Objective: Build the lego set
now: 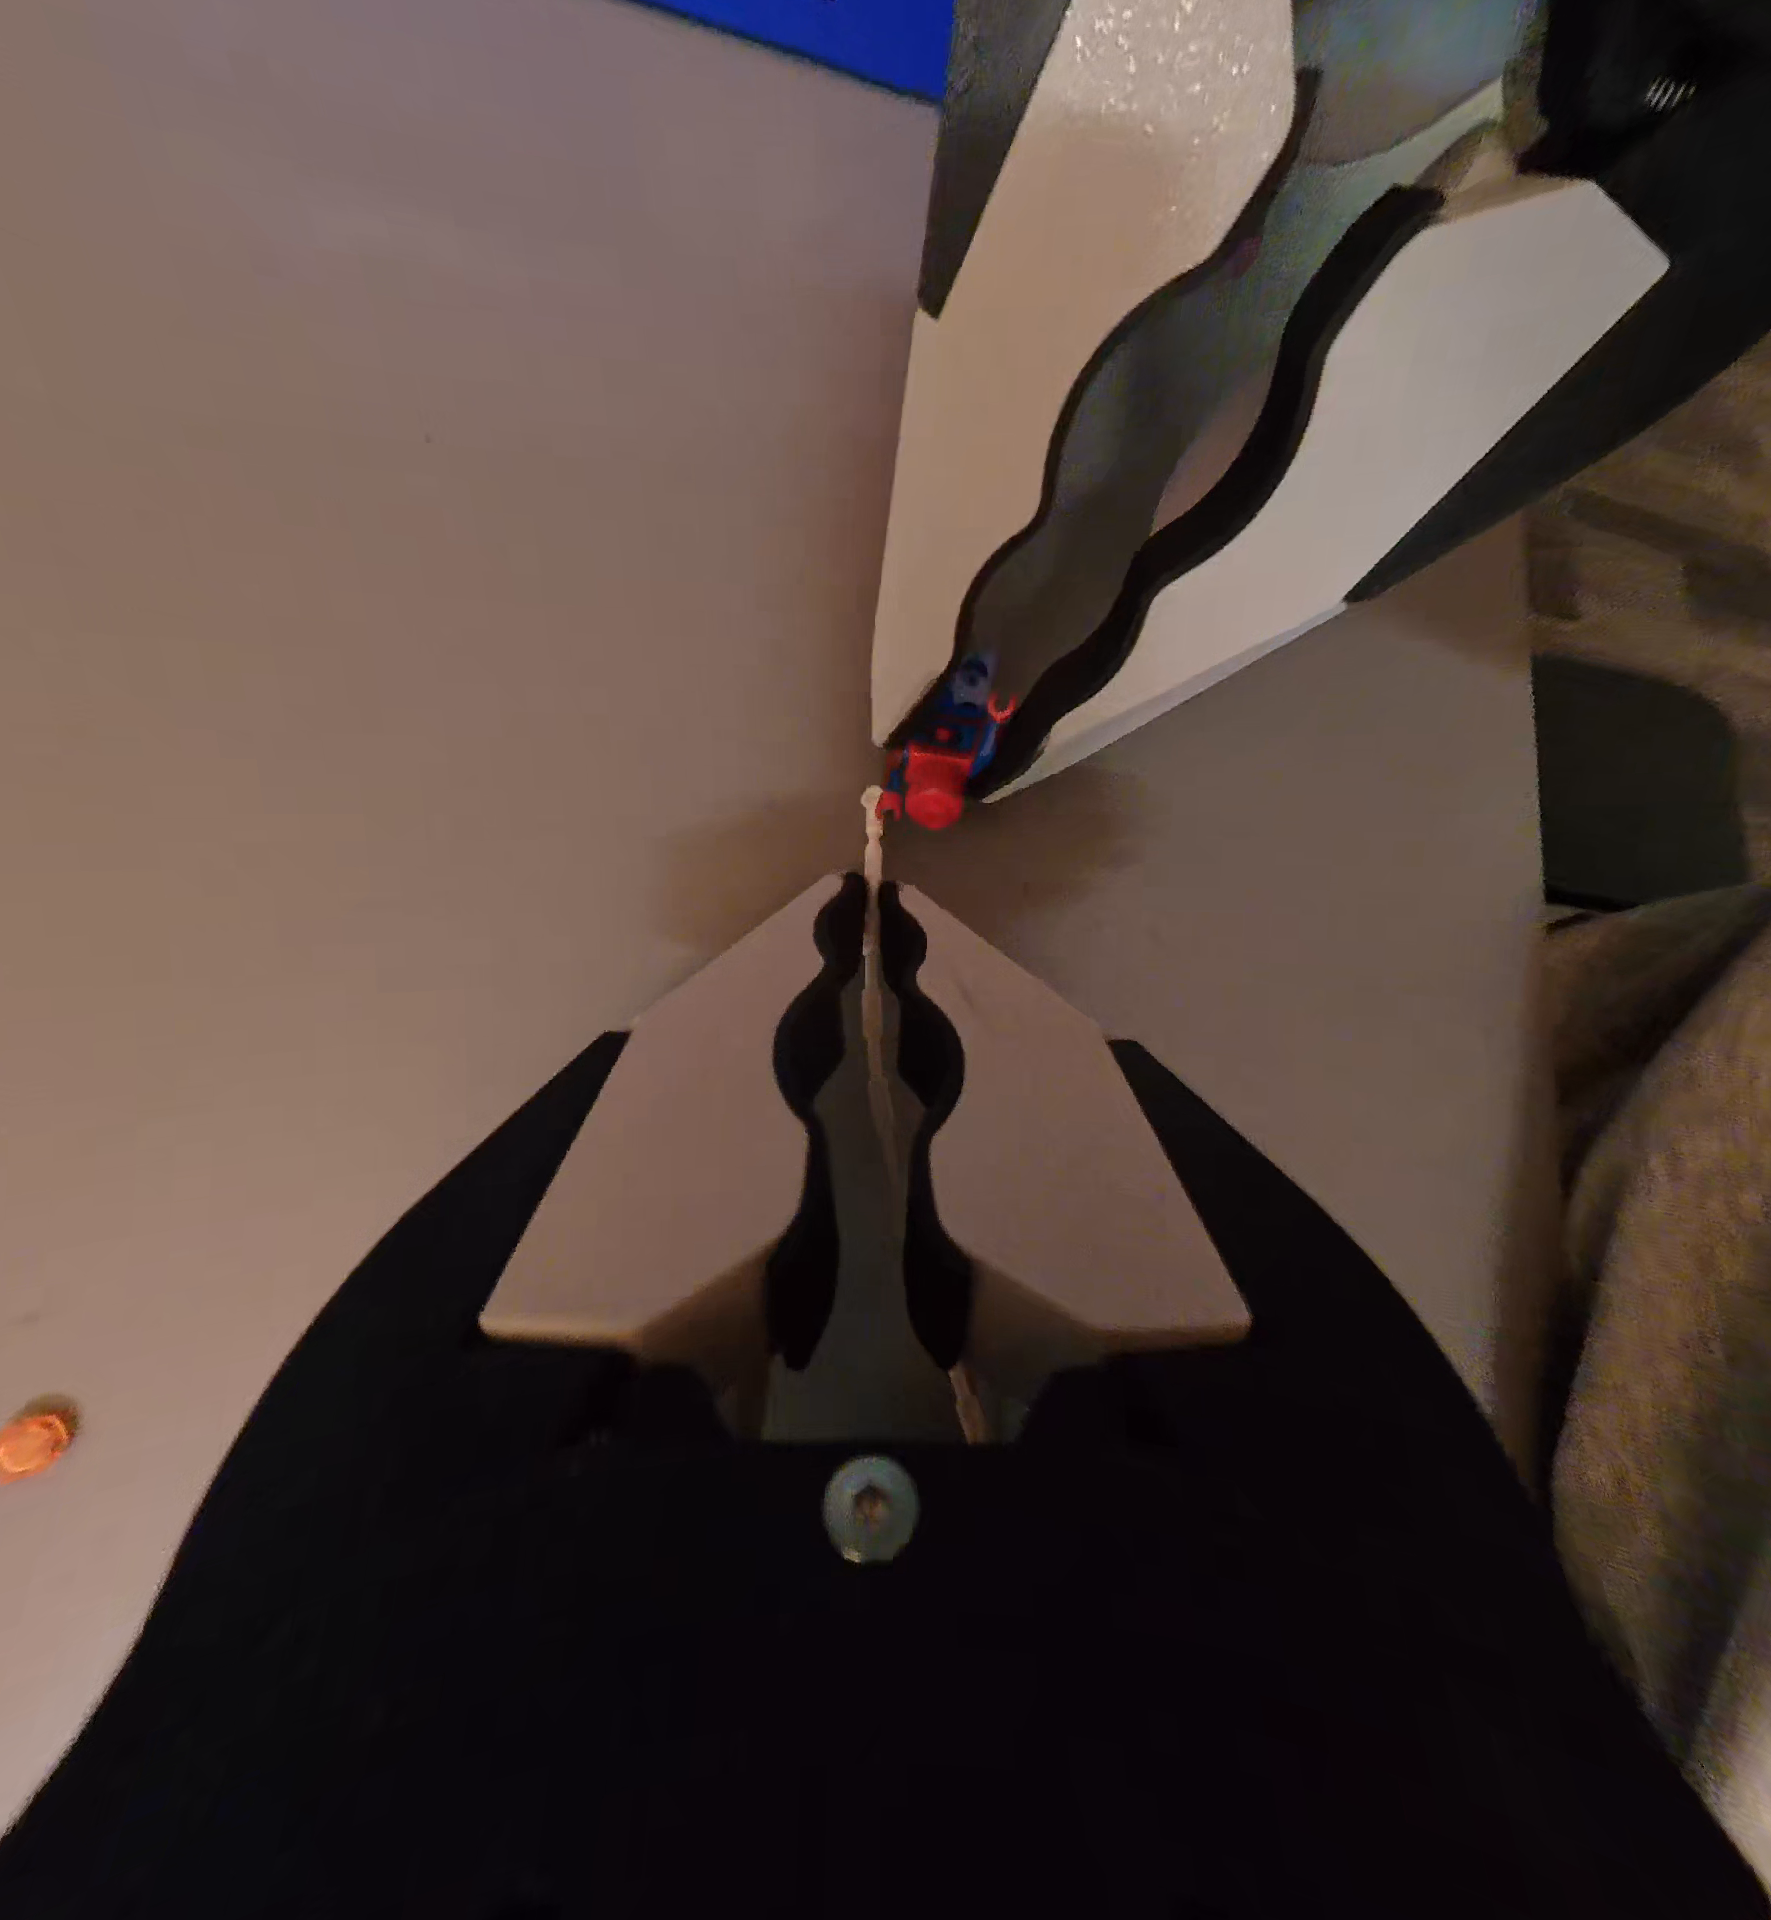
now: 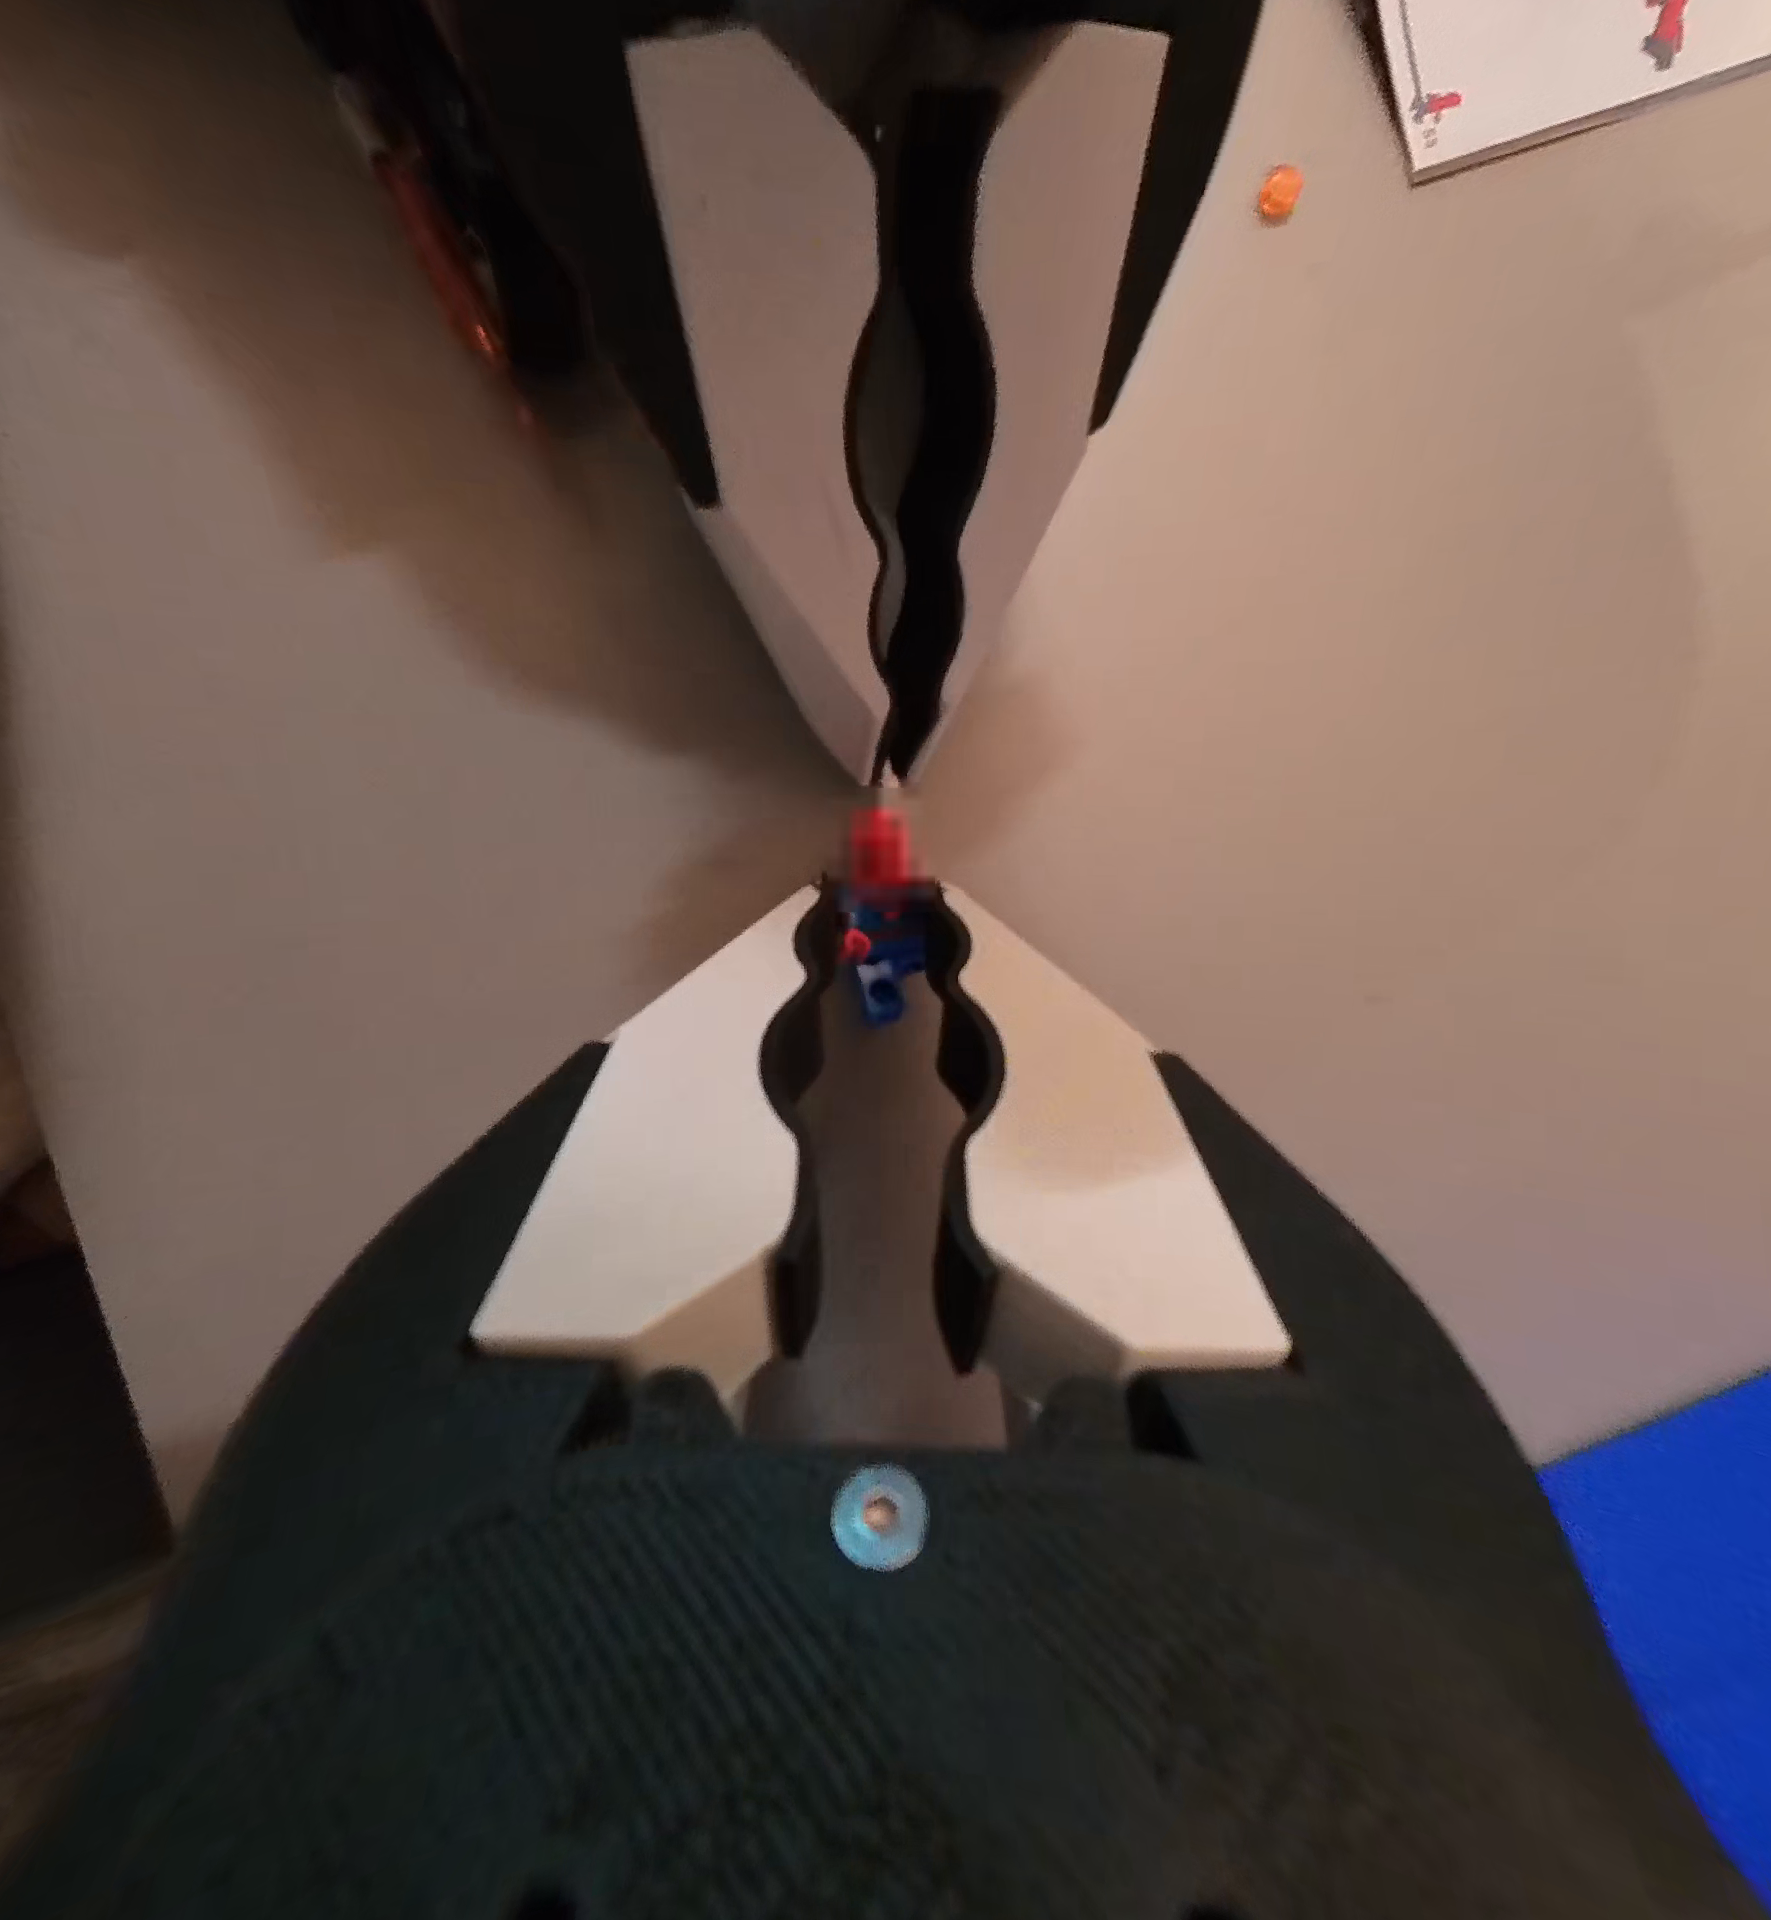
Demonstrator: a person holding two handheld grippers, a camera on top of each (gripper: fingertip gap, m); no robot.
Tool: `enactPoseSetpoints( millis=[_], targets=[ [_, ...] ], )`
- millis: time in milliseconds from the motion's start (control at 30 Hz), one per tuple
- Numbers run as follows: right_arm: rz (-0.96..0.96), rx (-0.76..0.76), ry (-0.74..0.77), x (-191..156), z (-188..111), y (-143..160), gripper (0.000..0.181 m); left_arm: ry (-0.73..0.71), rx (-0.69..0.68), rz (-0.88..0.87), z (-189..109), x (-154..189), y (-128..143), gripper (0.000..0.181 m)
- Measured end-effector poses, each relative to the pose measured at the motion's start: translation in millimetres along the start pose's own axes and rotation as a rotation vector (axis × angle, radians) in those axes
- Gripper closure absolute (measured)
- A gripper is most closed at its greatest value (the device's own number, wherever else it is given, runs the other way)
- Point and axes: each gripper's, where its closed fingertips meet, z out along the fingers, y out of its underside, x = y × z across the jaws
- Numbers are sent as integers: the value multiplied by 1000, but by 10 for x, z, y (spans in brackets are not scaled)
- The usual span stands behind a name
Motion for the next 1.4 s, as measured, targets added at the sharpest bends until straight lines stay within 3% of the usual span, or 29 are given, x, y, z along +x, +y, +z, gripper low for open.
enactPoseSetpoints(
  millis=[233, 567, 1400],
  targets=[
    [0, -10, 13, -2, -22, -30, 168, 24, -28, 1, 61, 78, 36, 181],
    [-48, -171, 18, -69, -33, 45, 167, 5, -26, 3, 80, 89, 26, 181],
    [-89, -293, 10, -122, -17, 84, 167, -2, -23, 4, 101, 131, 25, 181]
  ],
)
